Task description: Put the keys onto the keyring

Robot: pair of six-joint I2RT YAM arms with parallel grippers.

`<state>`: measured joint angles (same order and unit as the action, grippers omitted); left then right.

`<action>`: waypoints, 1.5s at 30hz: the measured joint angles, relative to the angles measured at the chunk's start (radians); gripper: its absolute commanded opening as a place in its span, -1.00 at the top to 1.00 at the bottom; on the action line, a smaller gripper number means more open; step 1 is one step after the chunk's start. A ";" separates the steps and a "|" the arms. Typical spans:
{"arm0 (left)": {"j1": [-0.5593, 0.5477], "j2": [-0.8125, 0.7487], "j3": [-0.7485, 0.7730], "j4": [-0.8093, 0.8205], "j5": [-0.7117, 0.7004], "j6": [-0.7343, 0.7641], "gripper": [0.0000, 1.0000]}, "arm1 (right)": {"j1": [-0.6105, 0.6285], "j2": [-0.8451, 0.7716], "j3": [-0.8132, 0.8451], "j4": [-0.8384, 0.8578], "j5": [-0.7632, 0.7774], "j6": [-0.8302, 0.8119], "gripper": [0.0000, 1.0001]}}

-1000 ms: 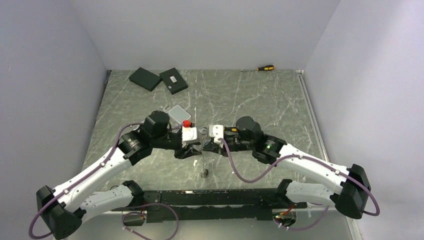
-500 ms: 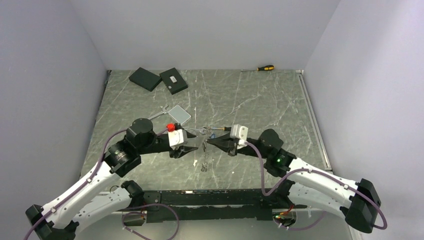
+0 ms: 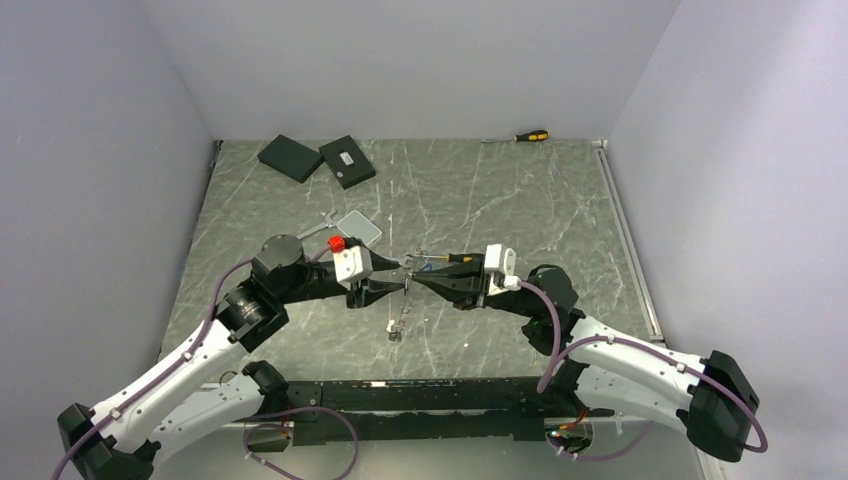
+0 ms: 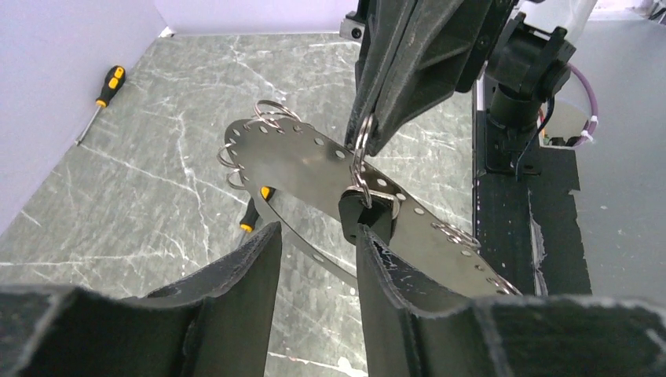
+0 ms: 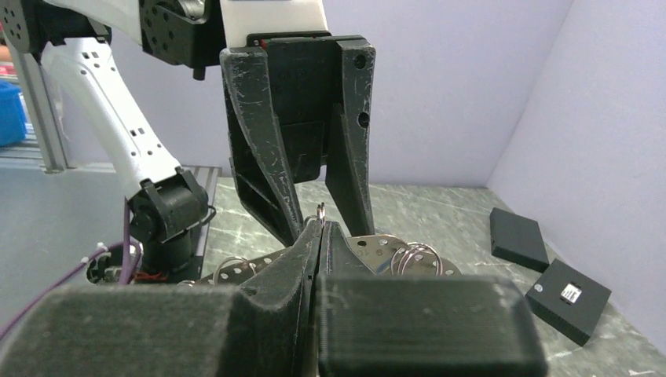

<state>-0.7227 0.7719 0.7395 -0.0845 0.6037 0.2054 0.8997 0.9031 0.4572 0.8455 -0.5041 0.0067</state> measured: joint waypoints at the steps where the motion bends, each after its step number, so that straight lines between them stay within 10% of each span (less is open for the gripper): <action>1: 0.000 0.002 -0.001 0.011 0.003 -0.008 0.11 | 0.000 0.000 0.000 0.005 -0.002 0.003 1.00; 12: 0.003 0.003 -0.016 0.082 0.075 -0.035 -0.19 | 0.000 0.001 0.000 0.016 -0.002 0.005 1.00; 24: 0.003 0.003 -0.016 0.080 0.100 -0.035 -0.06 | 0.000 0.001 0.000 -0.030 0.004 -0.023 1.00; 39: 0.004 0.018 -0.016 0.078 0.108 -0.039 0.95 | -0.002 0.004 0.004 -0.045 0.001 -0.025 1.00; 45: 0.004 0.021 -0.016 0.073 0.108 -0.034 1.00 | -0.003 0.011 0.009 -0.046 0.000 -0.025 1.00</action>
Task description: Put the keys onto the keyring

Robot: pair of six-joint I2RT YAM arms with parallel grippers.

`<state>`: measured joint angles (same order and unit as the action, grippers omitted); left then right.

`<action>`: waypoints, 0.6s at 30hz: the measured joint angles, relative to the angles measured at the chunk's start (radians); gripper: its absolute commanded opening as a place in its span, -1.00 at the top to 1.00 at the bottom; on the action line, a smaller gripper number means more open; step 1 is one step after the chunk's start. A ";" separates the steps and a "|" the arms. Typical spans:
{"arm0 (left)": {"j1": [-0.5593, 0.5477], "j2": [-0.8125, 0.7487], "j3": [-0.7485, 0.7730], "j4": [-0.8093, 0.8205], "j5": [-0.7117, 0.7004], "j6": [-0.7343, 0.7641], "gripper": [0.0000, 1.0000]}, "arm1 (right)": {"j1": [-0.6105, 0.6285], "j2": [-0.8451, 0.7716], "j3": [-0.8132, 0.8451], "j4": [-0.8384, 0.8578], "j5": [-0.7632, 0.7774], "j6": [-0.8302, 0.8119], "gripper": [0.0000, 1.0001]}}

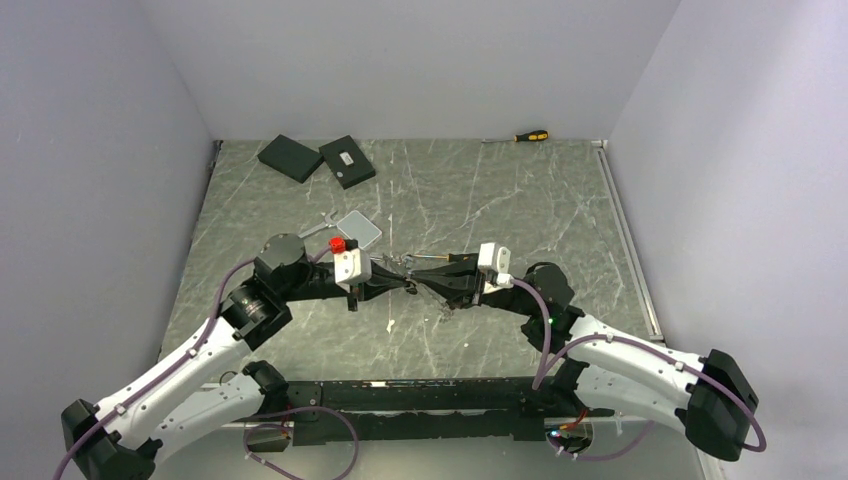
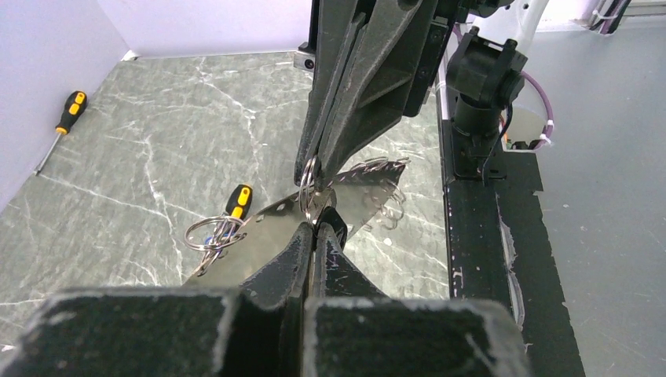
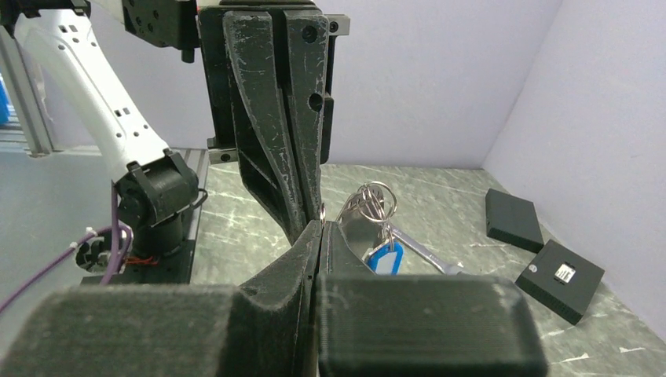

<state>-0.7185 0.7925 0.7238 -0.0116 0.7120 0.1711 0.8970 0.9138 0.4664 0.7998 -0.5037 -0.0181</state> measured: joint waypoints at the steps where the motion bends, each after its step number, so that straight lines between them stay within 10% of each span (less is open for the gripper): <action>1: 0.000 0.003 0.000 0.000 0.001 0.000 1.00 | 0.000 0.001 0.000 0.000 0.000 0.000 1.00; 18: 0.010 0.030 0.000 -0.011 0.008 0.000 1.00 | 0.000 0.084 0.012 0.066 0.036 0.073 1.00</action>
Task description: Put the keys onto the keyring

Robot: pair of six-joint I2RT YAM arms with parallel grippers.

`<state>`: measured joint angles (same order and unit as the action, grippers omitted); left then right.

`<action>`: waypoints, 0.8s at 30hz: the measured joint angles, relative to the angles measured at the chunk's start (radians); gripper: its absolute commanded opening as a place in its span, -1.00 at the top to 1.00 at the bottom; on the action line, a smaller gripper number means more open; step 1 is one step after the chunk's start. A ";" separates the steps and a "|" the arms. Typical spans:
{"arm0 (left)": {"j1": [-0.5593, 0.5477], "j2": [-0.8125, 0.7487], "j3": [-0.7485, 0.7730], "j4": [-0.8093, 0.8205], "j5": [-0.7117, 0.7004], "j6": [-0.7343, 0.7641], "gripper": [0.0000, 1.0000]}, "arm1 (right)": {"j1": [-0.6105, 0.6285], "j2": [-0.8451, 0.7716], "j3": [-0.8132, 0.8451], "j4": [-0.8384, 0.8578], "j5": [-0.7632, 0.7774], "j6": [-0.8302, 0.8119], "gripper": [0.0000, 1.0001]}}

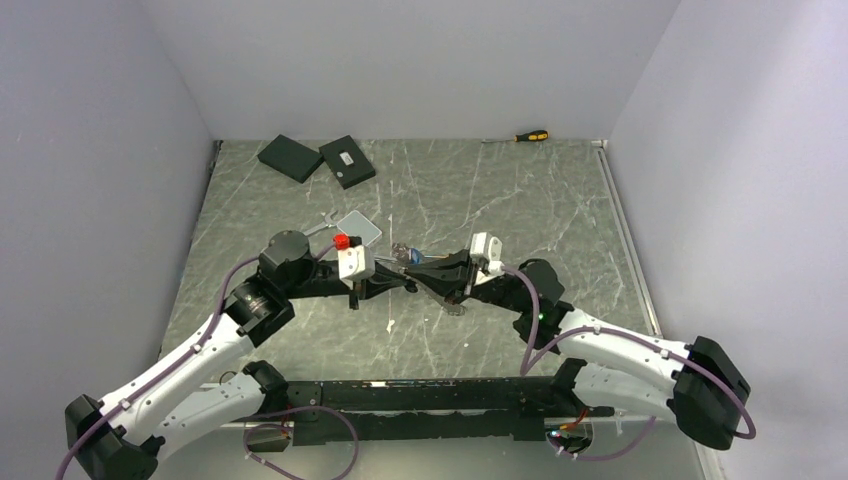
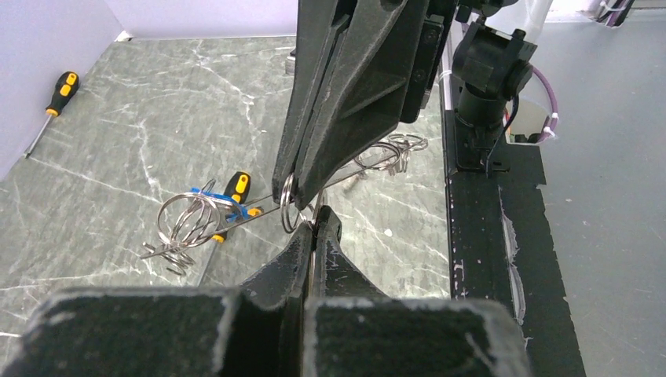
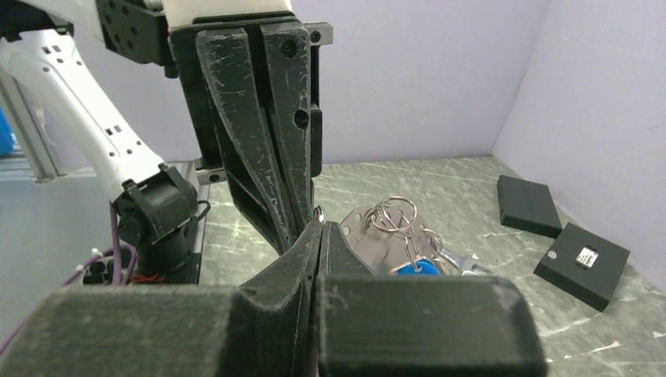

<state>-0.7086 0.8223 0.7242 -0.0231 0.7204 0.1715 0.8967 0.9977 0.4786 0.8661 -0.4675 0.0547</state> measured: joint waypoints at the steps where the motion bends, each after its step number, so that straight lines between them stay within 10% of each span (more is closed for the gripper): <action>1: 0.001 0.000 0.000 0.000 -0.002 0.000 1.00 | 0.002 0.006 0.002 0.004 0.010 0.007 1.00; 6: 0.006 0.000 0.000 0.001 -0.013 0.000 0.97 | 0.017 0.028 0.011 0.012 0.061 0.022 1.00; 14: 0.006 -0.005 0.000 -0.001 -0.017 -0.005 0.36 | 0.050 0.058 0.028 -0.007 0.139 -0.023 1.00; 24: 0.008 -0.027 0.000 -0.009 -0.034 0.000 0.48 | 0.061 0.039 0.029 -0.057 0.198 -0.130 1.00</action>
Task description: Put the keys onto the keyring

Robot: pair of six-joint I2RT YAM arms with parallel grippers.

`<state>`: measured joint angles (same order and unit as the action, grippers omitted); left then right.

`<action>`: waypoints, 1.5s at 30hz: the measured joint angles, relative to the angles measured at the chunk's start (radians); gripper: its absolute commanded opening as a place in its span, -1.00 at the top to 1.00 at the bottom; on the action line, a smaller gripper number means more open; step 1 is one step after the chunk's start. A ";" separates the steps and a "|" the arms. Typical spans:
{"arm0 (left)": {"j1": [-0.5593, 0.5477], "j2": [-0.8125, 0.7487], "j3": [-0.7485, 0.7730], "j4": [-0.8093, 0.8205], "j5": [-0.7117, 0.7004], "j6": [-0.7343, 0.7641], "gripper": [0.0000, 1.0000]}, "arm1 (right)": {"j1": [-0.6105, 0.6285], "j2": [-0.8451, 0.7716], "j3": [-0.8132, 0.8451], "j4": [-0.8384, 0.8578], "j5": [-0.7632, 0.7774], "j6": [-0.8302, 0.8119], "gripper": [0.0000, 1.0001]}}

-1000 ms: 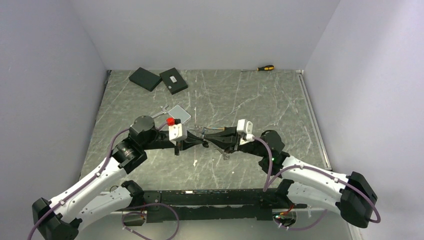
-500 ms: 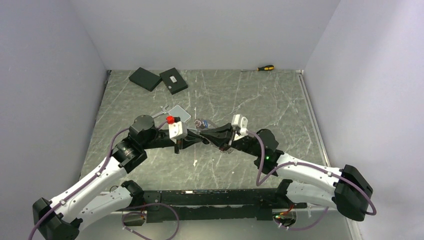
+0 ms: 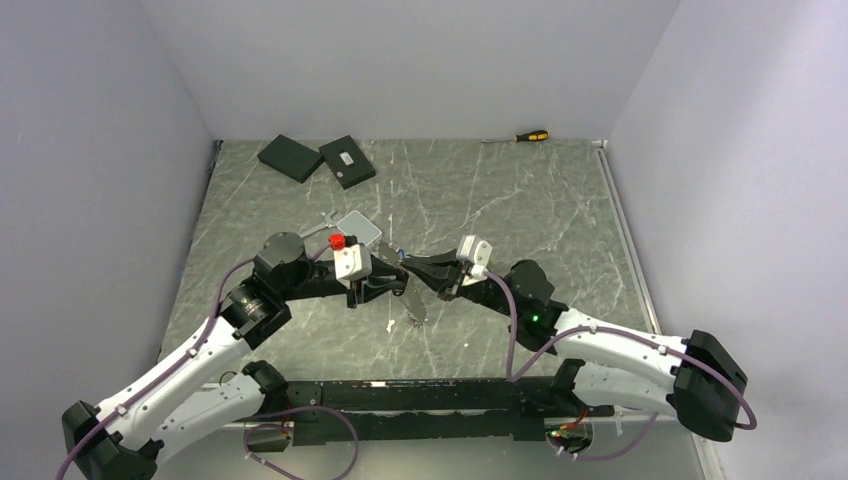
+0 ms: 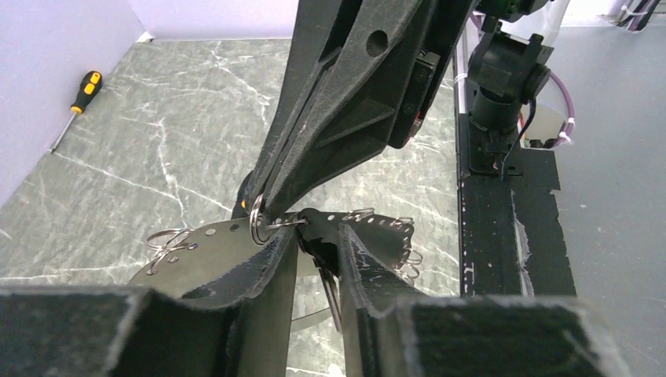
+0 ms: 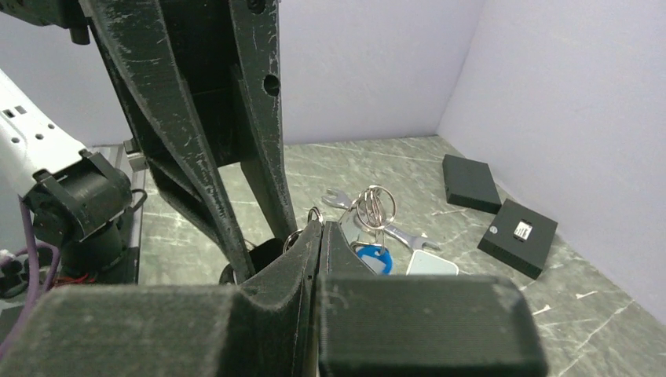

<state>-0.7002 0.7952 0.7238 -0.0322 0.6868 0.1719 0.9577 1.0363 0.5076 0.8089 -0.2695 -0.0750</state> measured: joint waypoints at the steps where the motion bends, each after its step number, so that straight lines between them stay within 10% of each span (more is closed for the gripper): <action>1: 0.000 -0.001 0.000 0.000 -0.003 0.000 0.52 | 0.001 -0.006 0.000 -0.009 0.001 -0.008 1.00; 9: 0.001 -0.006 0.000 -0.019 -0.031 0.015 0.98 | 0.002 -0.035 0.000 -0.070 0.007 -0.042 1.00; 30: -0.002 0.069 0.053 -0.119 -0.138 0.037 1.00 | 0.000 -0.083 -0.001 -0.170 0.053 -0.074 1.00; 37: -0.004 0.087 0.117 -0.196 -0.210 0.082 1.00 | 0.000 -0.101 -0.012 -0.189 0.051 -0.079 0.75; 45: -0.005 0.113 0.192 -0.308 -0.241 0.127 1.00 | -0.001 -0.084 -0.012 -0.197 0.025 -0.086 -0.09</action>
<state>-0.7055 0.9081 0.9157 -0.3401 0.4458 0.2989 0.9569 0.9527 0.4953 0.6121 -0.2443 -0.1608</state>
